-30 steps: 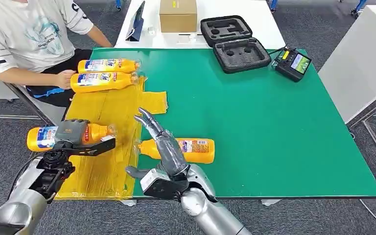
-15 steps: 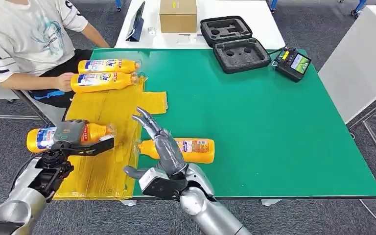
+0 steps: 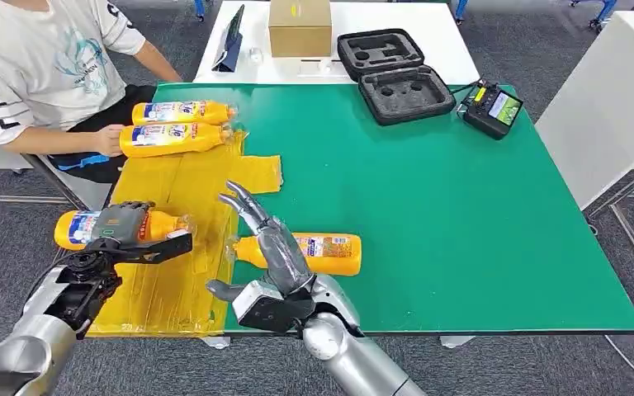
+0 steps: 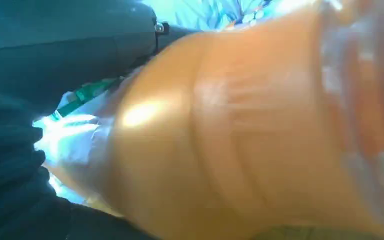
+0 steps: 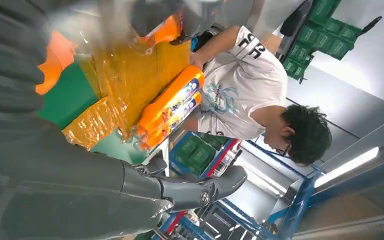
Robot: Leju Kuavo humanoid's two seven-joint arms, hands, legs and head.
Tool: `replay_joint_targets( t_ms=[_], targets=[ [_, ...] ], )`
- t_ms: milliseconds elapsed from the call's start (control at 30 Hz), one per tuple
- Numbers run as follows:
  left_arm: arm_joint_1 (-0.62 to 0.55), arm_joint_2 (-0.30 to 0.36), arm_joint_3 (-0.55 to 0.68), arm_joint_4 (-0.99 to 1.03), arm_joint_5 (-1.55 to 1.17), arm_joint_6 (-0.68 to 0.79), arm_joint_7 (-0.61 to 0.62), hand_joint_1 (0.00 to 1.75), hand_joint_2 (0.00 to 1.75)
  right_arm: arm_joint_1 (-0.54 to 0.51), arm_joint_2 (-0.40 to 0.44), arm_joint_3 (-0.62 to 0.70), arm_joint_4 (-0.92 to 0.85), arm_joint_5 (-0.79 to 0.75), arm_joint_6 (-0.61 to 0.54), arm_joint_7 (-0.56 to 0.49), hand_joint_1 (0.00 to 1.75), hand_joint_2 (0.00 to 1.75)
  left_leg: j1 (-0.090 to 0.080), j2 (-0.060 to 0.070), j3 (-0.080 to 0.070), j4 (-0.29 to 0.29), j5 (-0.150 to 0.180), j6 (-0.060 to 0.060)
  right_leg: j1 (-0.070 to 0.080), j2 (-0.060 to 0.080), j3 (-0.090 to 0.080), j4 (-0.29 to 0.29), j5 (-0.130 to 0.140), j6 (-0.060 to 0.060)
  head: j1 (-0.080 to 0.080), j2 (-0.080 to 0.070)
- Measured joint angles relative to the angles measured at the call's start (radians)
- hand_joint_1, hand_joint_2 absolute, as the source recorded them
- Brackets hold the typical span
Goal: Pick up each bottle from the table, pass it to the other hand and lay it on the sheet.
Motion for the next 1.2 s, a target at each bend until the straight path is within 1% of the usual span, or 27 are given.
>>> replay_joint_targets(
  t_ms=[133, 200, 233, 367, 500, 633, 833, 900, 933, 1133, 1167, 1200],
  targets=[
    [-0.002, 0.001, 0.0, 0.002, 0.005, -0.008, -0.007, 0.0, 0.0, -0.002, 0.0, 0.0, 0.003, -0.001, 0.0, -0.002, 0.0, 1.75, 0.0, 0.0, 0.001, 0.0, 0.0, 0.0, 0.0, 0.0, 0.001, 0.0, 0.0, 0.0, 0.0, 0.0],
    [-0.004, 0.006, 0.003, 0.005, 0.04, -0.042, -0.041, 0.0, 0.0, -0.004, 0.002, 0.0, 0.012, -0.005, 0.0, -0.006, 0.0, 1.75, 0.0, -0.001, 0.003, 0.0, 0.0, 0.0, 0.0, -0.001, 0.003, 0.0, 0.0, 0.0, 0.0, 0.0],
    [-0.003, 0.009, 0.005, 0.006, 0.075, -0.067, -0.065, 0.0, 0.0, -0.005, 0.002, 0.0, 0.019, -0.011, 0.0, -0.007, 0.0, 1.75, 0.0, -0.002, 0.003, 0.0, 0.0, 0.0, 0.0, -0.004, 0.004, 0.0, -0.001, 0.0, 0.0, 0.0],
    [-0.002, 0.009, 0.004, 0.006, 0.116, -0.091, -0.091, 0.0, 0.0, -0.006, 0.003, 0.0, 0.027, -0.013, -0.003, -0.009, 0.0, 1.75, 0.0, -0.003, 0.003, 0.0, 0.001, 0.001, 0.0, -0.004, 0.004, 0.0, 0.0, 0.0, -0.001, 0.0],
    [-0.009, 0.01, 0.008, 0.006, 0.183, -0.141, -0.142, 0.0, 0.0, -0.008, 0.003, 0.0, 0.037, -0.014, -0.011, -0.009, 0.0, 1.75, -0.001, -0.004, 0.004, 0.0, 0.001, 0.001, 0.0, -0.005, 0.005, 0.0, 0.0, 0.0, 0.0, 0.0],
    [-0.02, 0.011, 0.034, 0.003, 0.321, -0.245, -0.228, 0.0, 0.0, -0.01, 0.002, 0.0, 0.049, -0.011, -0.019, -0.006, 0.0, 1.75, -0.001, -0.007, 0.005, 0.0, 0.001, 0.001, 0.0, -0.009, 0.006, 0.0, -0.001, 0.0, 0.0, 0.0],
    [-0.023, 0.01, 0.069, -0.011, 0.466, -0.35, -0.293, 0.0, 0.0, -0.01, 0.002, 0.0, 0.06, -0.003, -0.021, -0.002, 0.0, 1.75, -0.001, -0.008, 0.005, 0.0, 0.001, 0.001, 0.0, -0.01, 0.007, 0.0, -0.001, 0.0, 0.0, 0.0],
    [-0.023, 0.007, 0.093, -0.015, 0.577, -0.423, -0.329, 0.0, 0.0, -0.01, 0.002, 0.0, 0.062, 0.005, -0.023, 0.005, 0.0, 1.75, -0.001, -0.008, 0.005, 0.0, 0.002, 0.001, 0.0, -0.01, 0.008, 0.0, -0.001, 0.0, 0.0, 0.0],
    [-0.022, 0.005, 0.1, -0.016, 0.601, -0.437, -0.337, 0.0, 0.0, -0.011, 0.002, 0.0, 0.063, 0.005, -0.024, 0.007, 0.0, 1.75, -0.001, -0.008, 0.005, 0.0, 0.002, 0.002, 0.0, -0.01, 0.008, 0.0, -0.001, 0.0, 0.0, 0.0],
    [-0.012, -0.015, 0.138, -0.03, 0.691, -0.462, -0.352, 0.0, 0.0, -0.011, 0.002, 0.0, 0.066, 0.009, -0.028, 0.015, 0.0, 1.75, -0.002, -0.007, 0.005, 0.0, 0.002, 0.001, 0.0, -0.009, 0.007, 0.0, -0.001, 0.0, 0.0, 0.0],
    [-0.008, -0.018, 0.143, -0.036, 0.707, -0.439, -0.358, 0.0, 0.0, -0.01, 0.001, 0.0, 0.066, 0.016, -0.029, 0.016, 0.0, 1.75, -0.002, -0.007, 0.005, 0.0, 0.002, 0.001, 0.0, -0.009, 0.006, 0.0, -0.001, 0.0, 0.0, 0.0],
    [0.002, -0.023, 0.147, -0.045, 0.723, -0.378, -0.37, 0.0, 0.0, -0.01, 0.0, 0.0, 0.066, 0.026, -0.032, 0.019, 0.0, 1.75, -0.001, -0.007, 0.005, 0.0, 0.002, 0.001, 0.0, -0.009, 0.005, 0.0, -0.001, 0.0, 0.0, 0.0]
  ],
)
